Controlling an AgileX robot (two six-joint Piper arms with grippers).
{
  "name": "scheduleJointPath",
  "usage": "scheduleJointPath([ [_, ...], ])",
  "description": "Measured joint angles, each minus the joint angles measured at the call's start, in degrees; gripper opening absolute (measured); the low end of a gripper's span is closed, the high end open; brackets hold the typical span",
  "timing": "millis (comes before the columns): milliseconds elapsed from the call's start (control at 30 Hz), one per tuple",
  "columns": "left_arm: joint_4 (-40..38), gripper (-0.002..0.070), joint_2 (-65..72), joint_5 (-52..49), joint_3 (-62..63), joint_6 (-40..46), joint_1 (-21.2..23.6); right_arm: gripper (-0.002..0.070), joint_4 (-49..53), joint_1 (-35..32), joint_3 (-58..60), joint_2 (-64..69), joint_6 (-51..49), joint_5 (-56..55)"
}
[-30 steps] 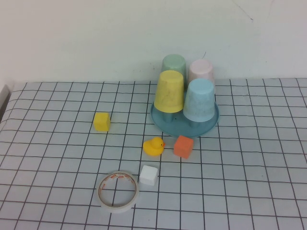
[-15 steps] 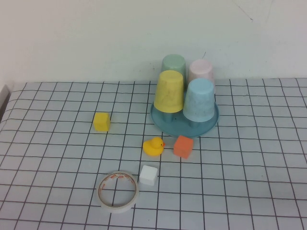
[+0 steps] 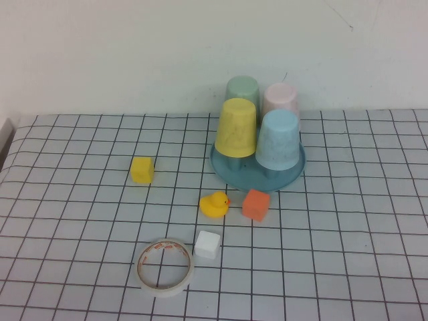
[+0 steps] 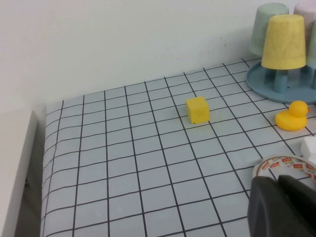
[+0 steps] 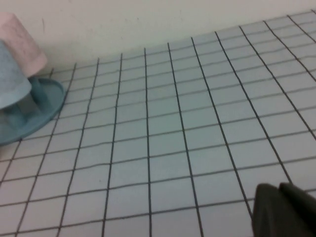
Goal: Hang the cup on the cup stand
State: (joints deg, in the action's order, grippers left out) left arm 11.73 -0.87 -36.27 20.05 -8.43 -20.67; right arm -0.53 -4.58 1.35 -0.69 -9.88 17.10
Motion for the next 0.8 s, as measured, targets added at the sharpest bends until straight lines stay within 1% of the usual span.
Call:
scheduleJointPath([
  [133,0.0,-0.0001,0.0,0.0,0.0,0.0,0.0,-0.0001,-1.3,2.3,0.2,0.0,1.6,-3.0],
  [300,0.0,-0.0001,0.0,0.0,0.0,0.0,0.0,-0.0001,-1.1,5.2,0.2,0.0,1.8,0.1],
  [500,0.0,-0.0001,0.0,0.0,0.0,0.0,0.0,-0.0001,1.2,5.5,0.0,0.0,1.8,1.4],
  [800,0.0,-0.0001,0.0,0.0,0.0,0.0,0.0,-0.0001,6.0,9.2,-0.1,0.0,-8.0,1.8],
])
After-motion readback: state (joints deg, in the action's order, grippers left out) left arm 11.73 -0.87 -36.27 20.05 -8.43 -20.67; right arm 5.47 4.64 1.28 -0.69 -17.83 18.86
